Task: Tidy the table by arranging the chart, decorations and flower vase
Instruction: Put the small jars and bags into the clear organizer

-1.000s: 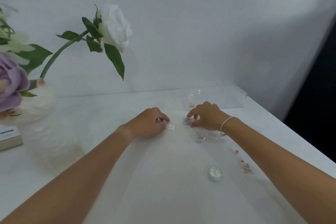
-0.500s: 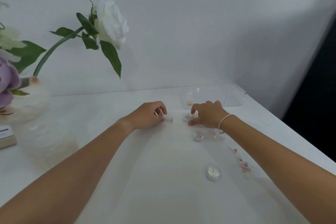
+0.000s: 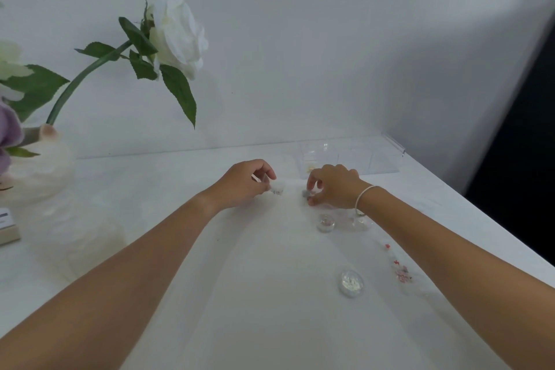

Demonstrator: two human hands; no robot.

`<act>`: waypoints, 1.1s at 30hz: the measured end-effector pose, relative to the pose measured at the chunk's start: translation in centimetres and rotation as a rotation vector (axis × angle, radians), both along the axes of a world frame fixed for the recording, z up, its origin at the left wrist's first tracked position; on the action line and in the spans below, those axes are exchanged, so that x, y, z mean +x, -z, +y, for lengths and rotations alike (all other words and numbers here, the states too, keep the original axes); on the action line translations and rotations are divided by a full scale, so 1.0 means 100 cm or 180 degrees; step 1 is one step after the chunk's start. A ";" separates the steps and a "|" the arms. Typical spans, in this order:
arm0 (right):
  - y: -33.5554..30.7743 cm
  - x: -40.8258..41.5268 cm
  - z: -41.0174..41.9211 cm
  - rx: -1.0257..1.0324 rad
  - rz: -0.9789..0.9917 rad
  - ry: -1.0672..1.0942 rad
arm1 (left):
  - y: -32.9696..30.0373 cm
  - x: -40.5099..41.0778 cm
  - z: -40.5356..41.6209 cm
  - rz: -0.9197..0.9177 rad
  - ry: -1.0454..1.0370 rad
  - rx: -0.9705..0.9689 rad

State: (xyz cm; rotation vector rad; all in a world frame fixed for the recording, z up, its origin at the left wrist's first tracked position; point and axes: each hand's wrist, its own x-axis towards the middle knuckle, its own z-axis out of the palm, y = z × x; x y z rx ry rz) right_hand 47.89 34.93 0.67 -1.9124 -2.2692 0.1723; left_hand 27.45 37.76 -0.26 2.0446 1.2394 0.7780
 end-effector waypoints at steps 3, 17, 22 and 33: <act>-0.001 -0.001 -0.002 0.0080 0.0118 -0.0095 | -0.002 -0.001 0.000 -0.0084 -0.0022 0.0005; -0.025 0.023 0.002 0.0248 0.1978 -0.0269 | -0.040 0.025 0.020 -0.0483 -0.0091 0.0236; -0.032 0.041 0.010 0.0466 0.2363 -0.0114 | -0.055 0.048 0.036 -0.0727 -0.0198 0.0350; -0.031 0.062 0.029 0.1204 0.3081 0.0326 | -0.048 0.090 0.061 -0.0267 -0.0250 0.0527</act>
